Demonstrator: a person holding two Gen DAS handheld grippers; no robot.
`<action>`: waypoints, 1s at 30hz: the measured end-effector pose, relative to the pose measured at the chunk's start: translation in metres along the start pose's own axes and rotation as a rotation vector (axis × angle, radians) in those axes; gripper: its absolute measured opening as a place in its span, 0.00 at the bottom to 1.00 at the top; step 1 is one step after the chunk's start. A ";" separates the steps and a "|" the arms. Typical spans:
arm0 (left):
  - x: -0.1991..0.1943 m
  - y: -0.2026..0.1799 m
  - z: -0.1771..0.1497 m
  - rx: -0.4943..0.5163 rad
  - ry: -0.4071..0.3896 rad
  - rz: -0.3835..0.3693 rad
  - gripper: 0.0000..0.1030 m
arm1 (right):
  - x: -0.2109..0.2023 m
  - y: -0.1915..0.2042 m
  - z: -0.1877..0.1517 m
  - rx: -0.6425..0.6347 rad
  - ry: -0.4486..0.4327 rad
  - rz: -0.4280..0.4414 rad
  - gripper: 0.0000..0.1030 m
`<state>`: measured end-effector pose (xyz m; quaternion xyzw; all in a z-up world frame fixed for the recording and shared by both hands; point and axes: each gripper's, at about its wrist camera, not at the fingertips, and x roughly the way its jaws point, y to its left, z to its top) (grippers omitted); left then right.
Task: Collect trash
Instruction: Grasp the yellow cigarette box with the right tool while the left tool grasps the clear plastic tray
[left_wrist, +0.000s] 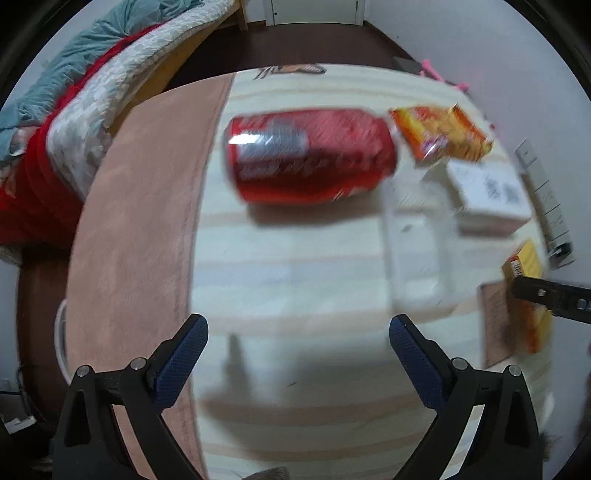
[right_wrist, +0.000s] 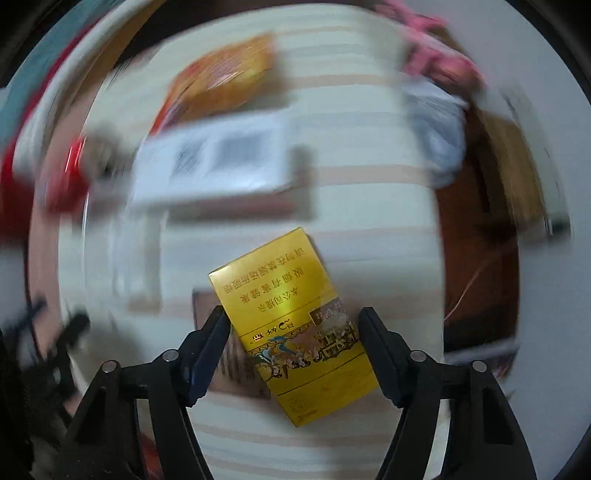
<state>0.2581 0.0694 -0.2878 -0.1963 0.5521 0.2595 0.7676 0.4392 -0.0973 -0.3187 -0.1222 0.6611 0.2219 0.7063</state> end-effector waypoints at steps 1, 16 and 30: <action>-0.001 -0.003 0.005 -0.004 0.003 -0.015 0.98 | -0.002 -0.008 0.001 0.049 -0.012 0.006 0.70; 0.040 -0.074 0.047 0.113 0.127 -0.105 0.68 | -0.003 -0.017 -0.002 -0.053 -0.011 -0.013 0.79; 0.032 -0.066 0.034 0.144 0.050 -0.063 0.52 | 0.006 0.013 -0.013 -0.158 -0.064 -0.130 0.64</action>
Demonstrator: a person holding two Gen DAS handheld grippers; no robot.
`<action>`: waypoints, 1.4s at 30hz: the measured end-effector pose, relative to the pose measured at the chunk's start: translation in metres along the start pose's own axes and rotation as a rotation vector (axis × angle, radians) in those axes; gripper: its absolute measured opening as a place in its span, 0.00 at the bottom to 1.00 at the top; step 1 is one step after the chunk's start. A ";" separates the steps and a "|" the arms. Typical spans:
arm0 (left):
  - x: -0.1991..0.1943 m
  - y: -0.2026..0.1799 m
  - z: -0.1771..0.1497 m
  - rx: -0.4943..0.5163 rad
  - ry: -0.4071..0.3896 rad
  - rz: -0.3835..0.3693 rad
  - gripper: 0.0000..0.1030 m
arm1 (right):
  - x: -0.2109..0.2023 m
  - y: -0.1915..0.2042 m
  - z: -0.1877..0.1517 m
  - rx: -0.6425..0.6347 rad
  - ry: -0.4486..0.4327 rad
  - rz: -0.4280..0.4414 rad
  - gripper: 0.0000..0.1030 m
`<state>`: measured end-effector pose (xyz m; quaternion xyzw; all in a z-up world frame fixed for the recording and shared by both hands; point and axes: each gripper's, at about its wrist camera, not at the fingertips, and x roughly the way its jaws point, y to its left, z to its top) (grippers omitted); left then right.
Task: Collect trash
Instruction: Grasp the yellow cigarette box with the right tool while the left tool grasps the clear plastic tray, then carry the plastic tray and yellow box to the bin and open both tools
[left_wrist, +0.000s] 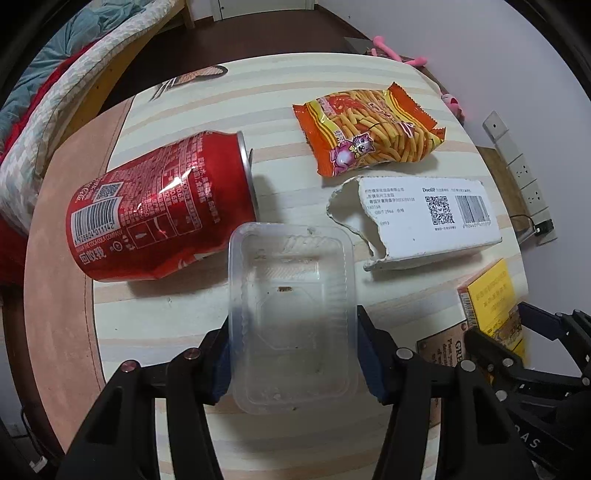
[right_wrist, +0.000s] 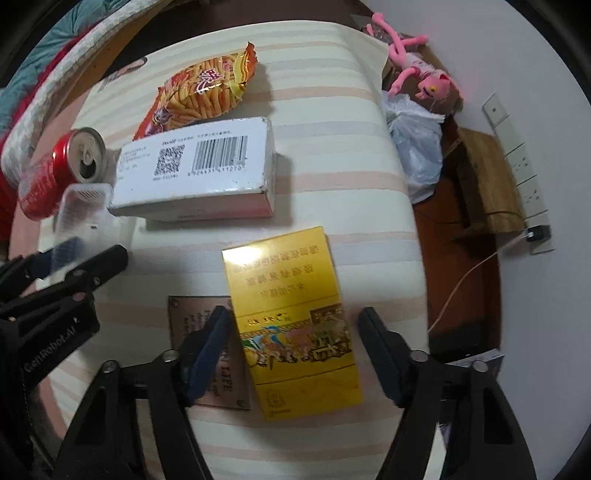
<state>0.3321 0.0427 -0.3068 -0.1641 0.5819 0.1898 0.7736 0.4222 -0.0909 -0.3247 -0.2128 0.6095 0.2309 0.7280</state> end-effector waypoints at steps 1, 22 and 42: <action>-0.001 0.002 -0.001 0.002 -0.001 0.003 0.52 | -0.001 -0.001 -0.001 0.002 -0.006 -0.003 0.62; -0.128 0.076 -0.073 -0.058 -0.263 0.008 0.52 | -0.098 0.055 -0.041 0.027 -0.203 0.192 0.59; -0.247 0.346 -0.186 -0.402 -0.426 0.204 0.52 | -0.182 0.385 -0.070 -0.364 -0.227 0.501 0.58</action>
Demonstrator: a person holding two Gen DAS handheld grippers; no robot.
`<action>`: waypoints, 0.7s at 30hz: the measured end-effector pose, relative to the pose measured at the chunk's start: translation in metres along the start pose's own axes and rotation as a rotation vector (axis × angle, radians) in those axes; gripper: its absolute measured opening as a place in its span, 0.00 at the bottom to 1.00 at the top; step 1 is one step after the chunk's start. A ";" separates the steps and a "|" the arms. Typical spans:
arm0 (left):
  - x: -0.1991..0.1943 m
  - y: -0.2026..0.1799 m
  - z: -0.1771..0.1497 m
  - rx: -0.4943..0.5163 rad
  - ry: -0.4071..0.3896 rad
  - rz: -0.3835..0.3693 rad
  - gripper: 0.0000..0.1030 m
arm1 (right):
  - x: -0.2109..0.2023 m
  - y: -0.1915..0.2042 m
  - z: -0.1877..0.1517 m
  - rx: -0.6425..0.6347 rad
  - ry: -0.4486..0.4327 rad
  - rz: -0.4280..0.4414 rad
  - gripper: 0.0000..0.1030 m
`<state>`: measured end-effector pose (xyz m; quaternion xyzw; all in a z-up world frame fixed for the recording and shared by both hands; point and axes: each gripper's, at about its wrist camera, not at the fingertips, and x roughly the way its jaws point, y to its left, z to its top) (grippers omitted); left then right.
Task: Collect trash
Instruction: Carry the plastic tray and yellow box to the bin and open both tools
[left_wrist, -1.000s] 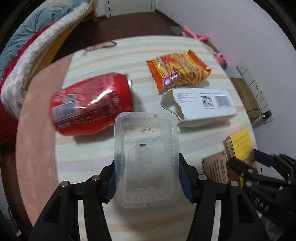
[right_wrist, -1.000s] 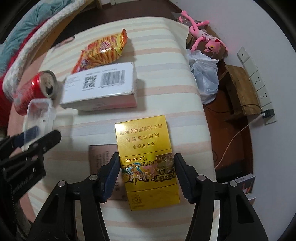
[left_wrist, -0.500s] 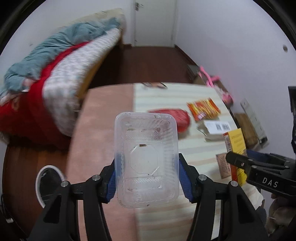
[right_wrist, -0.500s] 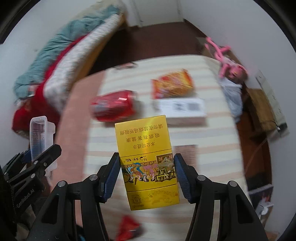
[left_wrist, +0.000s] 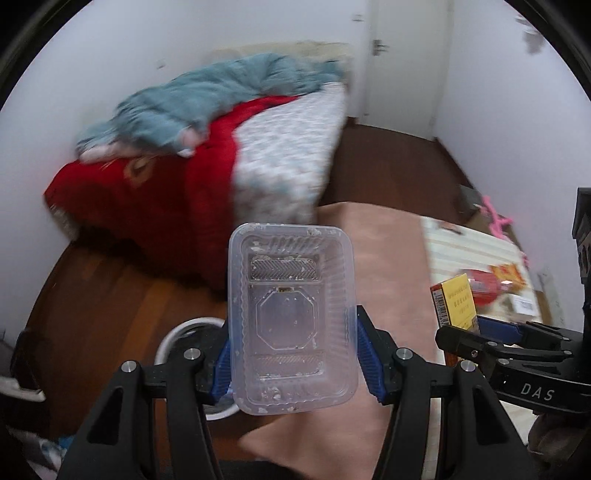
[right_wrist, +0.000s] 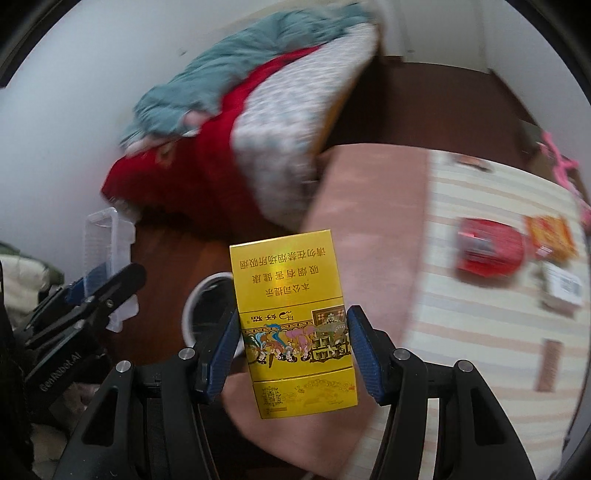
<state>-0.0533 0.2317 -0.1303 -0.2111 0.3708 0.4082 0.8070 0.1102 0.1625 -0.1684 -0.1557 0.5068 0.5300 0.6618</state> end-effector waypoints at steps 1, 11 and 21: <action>0.003 0.013 -0.002 -0.017 0.009 0.007 0.52 | 0.014 0.014 0.003 -0.012 0.017 0.013 0.58; 0.104 0.189 -0.041 -0.346 0.252 -0.014 0.52 | 0.184 0.119 0.011 -0.108 0.251 0.033 0.58; 0.207 0.269 -0.093 -0.530 0.481 -0.040 0.54 | 0.320 0.143 -0.002 -0.108 0.458 0.002 0.58</action>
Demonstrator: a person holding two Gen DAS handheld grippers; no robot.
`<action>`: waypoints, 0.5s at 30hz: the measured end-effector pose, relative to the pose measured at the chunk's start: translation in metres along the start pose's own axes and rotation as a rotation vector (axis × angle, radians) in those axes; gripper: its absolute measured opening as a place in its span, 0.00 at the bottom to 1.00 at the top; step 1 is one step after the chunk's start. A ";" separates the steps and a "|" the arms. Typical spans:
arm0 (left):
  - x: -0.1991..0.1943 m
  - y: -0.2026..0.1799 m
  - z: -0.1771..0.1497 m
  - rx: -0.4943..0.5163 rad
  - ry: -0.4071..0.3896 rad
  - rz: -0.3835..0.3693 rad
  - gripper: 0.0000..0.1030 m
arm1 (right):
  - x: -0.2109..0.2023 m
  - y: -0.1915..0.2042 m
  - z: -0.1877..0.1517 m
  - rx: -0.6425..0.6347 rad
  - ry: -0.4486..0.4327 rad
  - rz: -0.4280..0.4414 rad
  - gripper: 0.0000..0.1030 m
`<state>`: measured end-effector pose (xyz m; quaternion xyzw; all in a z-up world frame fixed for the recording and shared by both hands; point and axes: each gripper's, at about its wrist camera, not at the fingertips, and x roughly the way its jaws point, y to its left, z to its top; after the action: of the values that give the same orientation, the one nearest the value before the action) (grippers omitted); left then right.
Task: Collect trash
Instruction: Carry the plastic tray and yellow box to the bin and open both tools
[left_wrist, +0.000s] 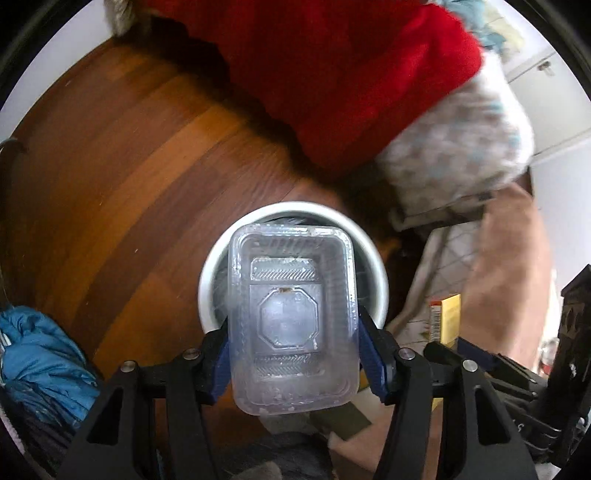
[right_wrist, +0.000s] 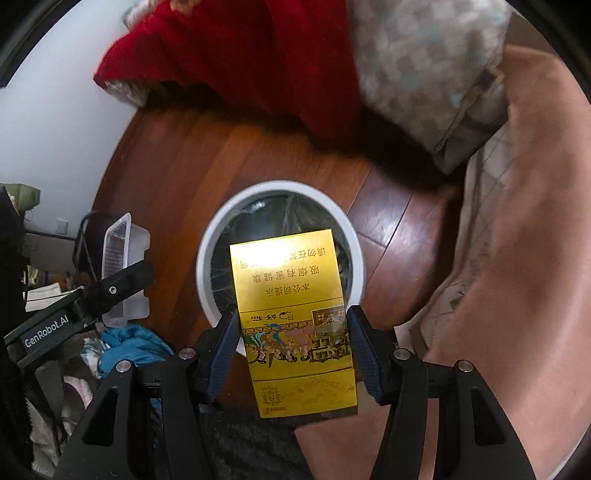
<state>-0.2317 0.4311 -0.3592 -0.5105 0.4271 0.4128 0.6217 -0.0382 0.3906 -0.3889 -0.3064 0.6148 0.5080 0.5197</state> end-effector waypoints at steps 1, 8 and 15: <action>0.006 0.004 0.000 -0.008 0.013 0.000 0.57 | 0.010 -0.001 0.004 0.002 0.018 0.004 0.58; 0.020 0.022 0.005 -0.072 0.036 0.047 0.97 | 0.055 -0.007 0.011 0.015 0.109 0.042 0.59; -0.005 0.023 -0.010 -0.025 -0.086 0.171 0.97 | 0.053 -0.001 0.001 -0.023 0.100 0.033 0.88</action>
<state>-0.2563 0.4239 -0.3623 -0.4616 0.4369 0.4913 0.5956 -0.0514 0.3997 -0.4390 -0.3271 0.6393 0.5075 0.4762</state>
